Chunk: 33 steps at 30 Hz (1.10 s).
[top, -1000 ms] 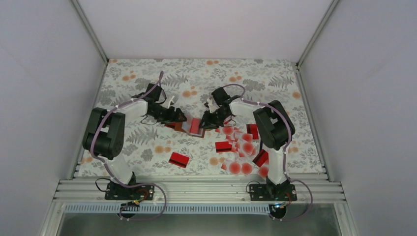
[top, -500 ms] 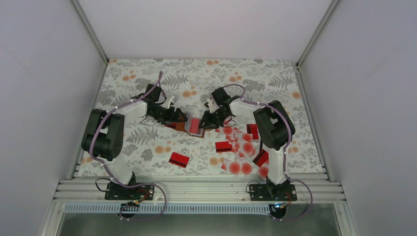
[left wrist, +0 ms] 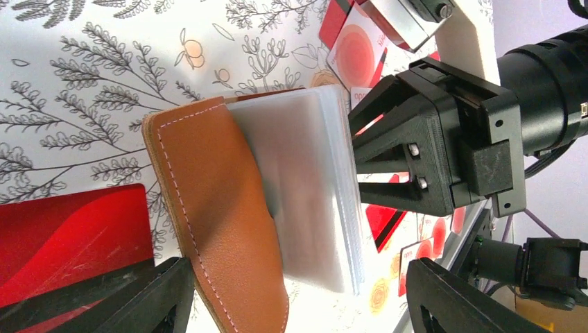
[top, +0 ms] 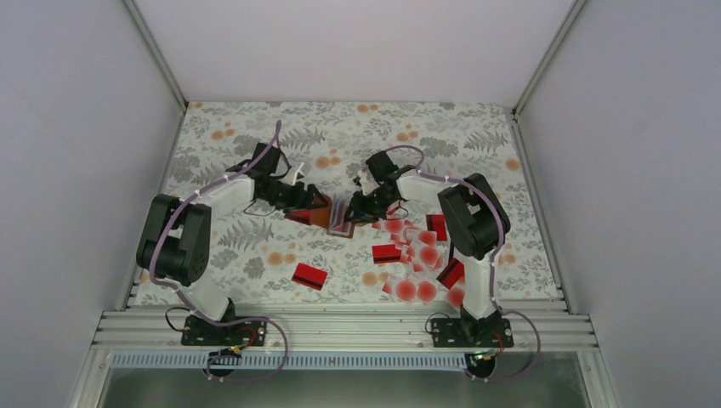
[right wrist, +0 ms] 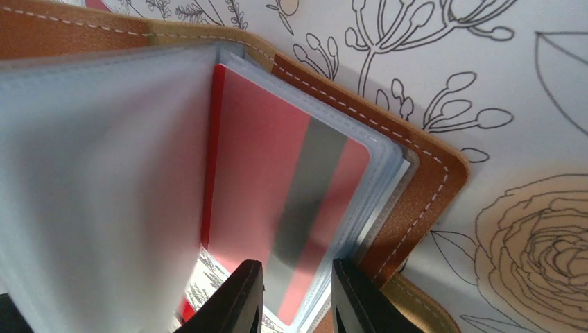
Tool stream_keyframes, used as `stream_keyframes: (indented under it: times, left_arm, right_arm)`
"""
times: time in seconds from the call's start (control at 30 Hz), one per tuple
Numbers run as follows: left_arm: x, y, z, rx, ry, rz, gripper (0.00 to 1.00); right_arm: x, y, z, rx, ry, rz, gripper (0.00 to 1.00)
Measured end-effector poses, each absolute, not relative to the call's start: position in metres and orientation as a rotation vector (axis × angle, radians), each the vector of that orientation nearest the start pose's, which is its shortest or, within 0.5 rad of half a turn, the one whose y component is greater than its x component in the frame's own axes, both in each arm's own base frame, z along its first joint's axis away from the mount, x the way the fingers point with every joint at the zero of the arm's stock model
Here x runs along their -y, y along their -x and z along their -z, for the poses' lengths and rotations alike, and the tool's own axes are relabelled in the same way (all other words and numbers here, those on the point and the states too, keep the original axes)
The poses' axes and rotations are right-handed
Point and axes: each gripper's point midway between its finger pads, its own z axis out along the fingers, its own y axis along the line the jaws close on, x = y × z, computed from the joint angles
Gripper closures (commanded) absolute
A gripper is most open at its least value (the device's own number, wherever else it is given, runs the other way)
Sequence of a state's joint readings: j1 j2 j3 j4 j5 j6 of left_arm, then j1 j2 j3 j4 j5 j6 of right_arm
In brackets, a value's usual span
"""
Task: Put the credit cards into the card holder
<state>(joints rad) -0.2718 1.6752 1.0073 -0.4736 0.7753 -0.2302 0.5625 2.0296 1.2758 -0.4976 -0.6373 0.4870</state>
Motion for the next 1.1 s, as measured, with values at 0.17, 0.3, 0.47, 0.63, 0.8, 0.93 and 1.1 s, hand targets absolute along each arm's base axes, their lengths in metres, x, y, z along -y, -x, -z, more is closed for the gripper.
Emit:
stream_keyframes:
  times: [0.17,0.3,0.47,0.63,0.8,0.93,1.1]
  left_arm:
    - [0.221,-0.311,-0.095,-2.660,-0.313,1.224,0.23]
    - [0.235,-0.306,-0.099,-2.649,-0.352,1.253,0.23]
    - [0.259,-0.302,-0.106,-2.622,-0.435,1.289,0.23]
    - [0.278,-0.290,-0.091,-2.681,-0.474,1.312,0.23]
    - [0.285,-0.292,-0.095,-2.687,-0.477,1.312,0.24]
    - [0.288,-0.297,-0.102,-2.668,-0.481,1.309,0.24]
    - [0.291,-0.297,-0.102,-2.666,-0.488,1.313,0.24]
  right_arm:
    - [-0.312,-0.304,-0.025,-2.984,0.271,-1.095,0.74]
    - [-0.312,-0.304,-0.025,-2.985,0.271,-1.093,0.74]
    - [-0.312,-0.304,-0.026,-2.988,0.273,-1.085,0.74]
    - [-0.312,-0.304,-0.026,-2.996,0.282,-1.042,0.74]
    - [-0.307,-0.309,-0.028,-3.010,0.285,-0.961,0.73]
    - [-0.301,-0.314,-0.038,-3.007,0.279,-0.903,0.73]
    - [-0.289,-0.322,-0.071,-2.942,0.282,-0.868,0.72]
